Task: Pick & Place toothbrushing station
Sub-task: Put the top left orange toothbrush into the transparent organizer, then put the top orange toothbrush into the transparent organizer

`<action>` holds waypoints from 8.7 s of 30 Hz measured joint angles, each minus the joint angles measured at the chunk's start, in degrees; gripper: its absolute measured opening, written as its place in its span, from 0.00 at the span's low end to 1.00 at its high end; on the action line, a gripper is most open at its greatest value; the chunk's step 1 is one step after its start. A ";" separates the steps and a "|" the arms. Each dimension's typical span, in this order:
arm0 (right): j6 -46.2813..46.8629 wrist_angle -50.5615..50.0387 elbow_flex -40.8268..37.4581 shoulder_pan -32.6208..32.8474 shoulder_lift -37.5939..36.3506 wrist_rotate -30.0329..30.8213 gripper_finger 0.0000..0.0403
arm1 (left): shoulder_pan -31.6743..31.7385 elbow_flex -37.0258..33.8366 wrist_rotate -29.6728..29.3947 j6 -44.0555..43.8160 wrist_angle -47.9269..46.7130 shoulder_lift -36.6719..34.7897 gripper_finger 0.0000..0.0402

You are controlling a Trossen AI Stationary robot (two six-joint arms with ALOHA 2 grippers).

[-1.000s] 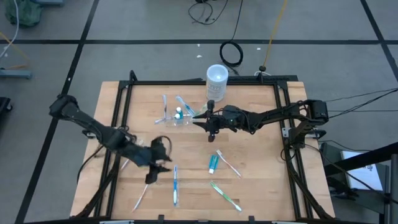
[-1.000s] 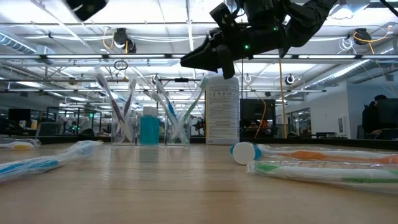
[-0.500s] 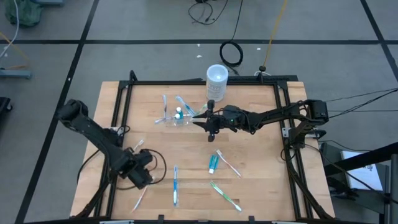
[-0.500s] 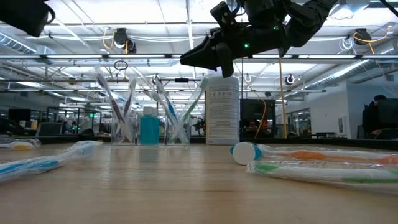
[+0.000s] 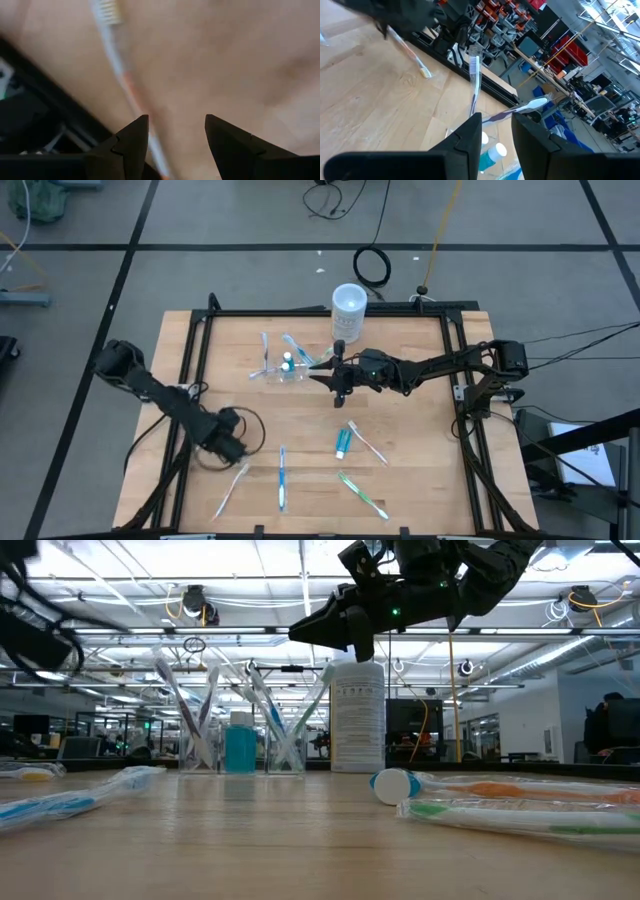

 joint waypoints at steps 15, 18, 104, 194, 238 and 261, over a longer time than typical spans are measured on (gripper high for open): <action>2.63 0.41 0.02 0.02 0.00 -0.03 0.25 | 18.47 -2.40 -5.35 18.02 -2.72 -0.18 0.50; 5.19 0.39 0.02 0.02 0.00 -0.03 0.25 | 19.93 -3.17 -5.48 18.61 -1.96 -0.18 0.50; 7.48 -0.48 -0.01 0.02 -0.02 -0.03 0.25 | 37.72 -21.22 -31.77 84.83 90.16 -32.53 0.01; 3.61 -0.26 -0.01 0.02 -0.02 0.50 0.25 | 42.28 -27.44 -30.16 78.12 92.01 -28.12 0.42; 15.21 -0.41 0.00 -0.12 -0.02 3.01 0.25 | 23.44 -17.47 -28.43 88.21 95.15 -35.93 0.42; 71.49 -54.41 -0.12 12.79 -10.91 4.45 0.25 | 23.68 -10.77 -29.00 109.13 89.07 -35.61 0.42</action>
